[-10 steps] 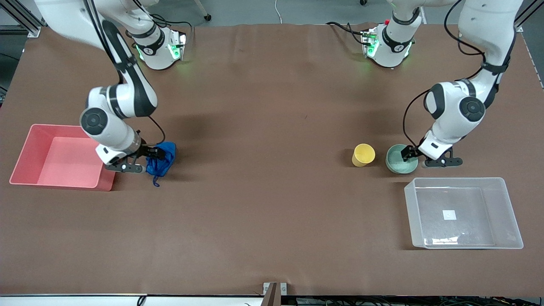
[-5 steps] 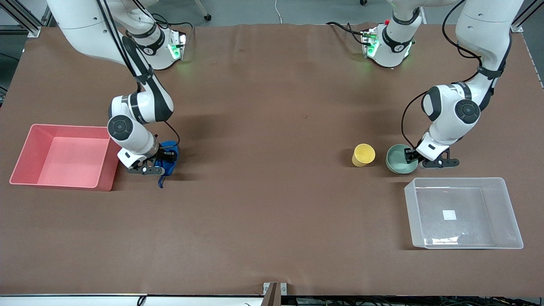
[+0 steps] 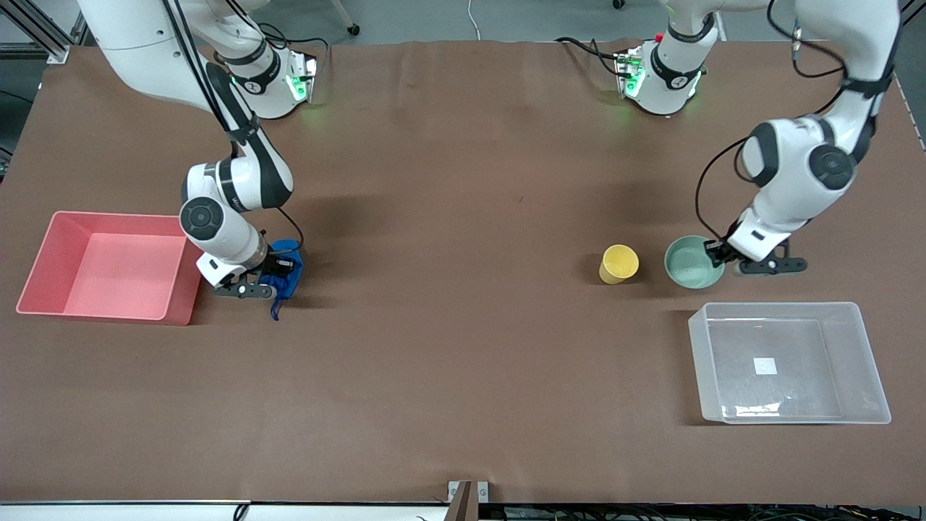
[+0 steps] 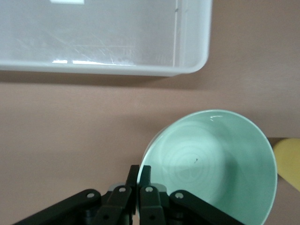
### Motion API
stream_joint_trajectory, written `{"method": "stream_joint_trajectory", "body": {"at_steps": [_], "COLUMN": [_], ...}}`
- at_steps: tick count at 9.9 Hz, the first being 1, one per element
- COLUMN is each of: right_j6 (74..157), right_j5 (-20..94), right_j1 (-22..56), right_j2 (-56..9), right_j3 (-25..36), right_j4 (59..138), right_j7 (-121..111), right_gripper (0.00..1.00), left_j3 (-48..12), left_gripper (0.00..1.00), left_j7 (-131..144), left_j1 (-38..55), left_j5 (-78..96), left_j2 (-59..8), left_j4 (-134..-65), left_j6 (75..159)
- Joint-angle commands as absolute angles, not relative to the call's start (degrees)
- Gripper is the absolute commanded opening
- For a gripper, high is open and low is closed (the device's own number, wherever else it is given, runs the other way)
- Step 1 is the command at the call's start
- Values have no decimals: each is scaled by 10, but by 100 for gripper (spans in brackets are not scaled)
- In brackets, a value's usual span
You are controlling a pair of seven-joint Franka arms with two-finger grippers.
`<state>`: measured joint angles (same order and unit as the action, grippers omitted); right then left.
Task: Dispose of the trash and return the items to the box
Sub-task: 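Drop the cloth into the pink bin while the left gripper places the bowl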
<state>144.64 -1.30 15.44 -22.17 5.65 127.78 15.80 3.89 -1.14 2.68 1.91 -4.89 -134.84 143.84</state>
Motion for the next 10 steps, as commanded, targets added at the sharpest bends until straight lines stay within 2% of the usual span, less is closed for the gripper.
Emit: {"method": "stream_joint_trajectory", "body": {"at_steps": [1,3,4,5,7,8,10], "right_j6": [1282,1107,1060,1048,1068,1107,1254], "right_j5": [-20,-22,-29,-48,-93,-93,-92], "right_j1": [154,126,96,49,-42,-90,-163], "right_j2": [-172,-154,-145,-133,-133,-134,-140], "right_j3": [54,57,59,59,58,58,57], "right_j4": [1204,1077,1037,1026,1032,1053,1139], "right_j7": [201,186,136,69,-45,-112,-195], "right_gripper": [1,0,0,0,1,1,2], "left_j3": [37,42,61,70,114,133,139], "left_gripper": [0,0,0,0,0,0,1], "left_j7": [-20,-27,-36,-50,-118,-148,-158], "left_j1": [22,18,18,17,17,18,15], "left_j5": [23,25,26,37,122,151,167], "left_j2": [-58,-129,-180,-232,-336,-373,-440], "left_j4": [-1240,-1134,-1070,-1004,-876,-861,-825], "left_j6": [1318,1307,1301,1289,1259,1259,1291]}}
